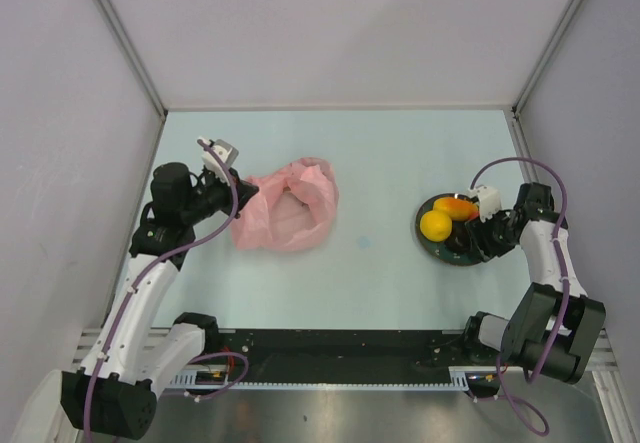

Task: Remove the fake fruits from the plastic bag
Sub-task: Place the fake fruit on the plate.

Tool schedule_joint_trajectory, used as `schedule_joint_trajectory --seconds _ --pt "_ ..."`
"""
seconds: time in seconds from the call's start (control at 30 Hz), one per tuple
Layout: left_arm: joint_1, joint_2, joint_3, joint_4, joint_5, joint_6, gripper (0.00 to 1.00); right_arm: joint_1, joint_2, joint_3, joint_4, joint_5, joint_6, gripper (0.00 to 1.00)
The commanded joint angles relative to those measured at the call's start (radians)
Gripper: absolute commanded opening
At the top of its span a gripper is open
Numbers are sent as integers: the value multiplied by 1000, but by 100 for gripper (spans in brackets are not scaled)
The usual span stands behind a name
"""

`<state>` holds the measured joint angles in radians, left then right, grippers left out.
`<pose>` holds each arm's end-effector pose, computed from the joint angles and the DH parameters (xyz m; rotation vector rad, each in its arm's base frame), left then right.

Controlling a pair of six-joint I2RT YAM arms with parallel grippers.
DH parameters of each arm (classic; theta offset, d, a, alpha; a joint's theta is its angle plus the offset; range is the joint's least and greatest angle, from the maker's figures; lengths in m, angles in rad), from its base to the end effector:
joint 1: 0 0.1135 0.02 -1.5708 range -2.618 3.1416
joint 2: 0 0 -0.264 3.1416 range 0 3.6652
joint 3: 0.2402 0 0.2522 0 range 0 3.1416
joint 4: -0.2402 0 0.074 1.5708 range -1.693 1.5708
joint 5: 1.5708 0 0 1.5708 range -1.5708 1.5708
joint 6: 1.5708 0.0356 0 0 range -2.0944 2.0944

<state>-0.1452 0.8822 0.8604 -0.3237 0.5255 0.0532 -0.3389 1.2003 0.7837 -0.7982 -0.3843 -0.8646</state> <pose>0.1924 -0.0462 0.3365 0.5382 1.8298 -0.5641 0.2025 -0.0572 0.2150 -0.7725 2.5165 0.1540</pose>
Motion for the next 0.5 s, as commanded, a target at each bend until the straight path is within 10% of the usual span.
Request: schedule_joint_trajectory --seconds 0.0,0.47 --pt "7 -29 -9 15 10 2 0 12 18 -4 62 25 76 34" --pt "7 -17 -17 20 13 0 0 69 59 -50 129 64 124 45"
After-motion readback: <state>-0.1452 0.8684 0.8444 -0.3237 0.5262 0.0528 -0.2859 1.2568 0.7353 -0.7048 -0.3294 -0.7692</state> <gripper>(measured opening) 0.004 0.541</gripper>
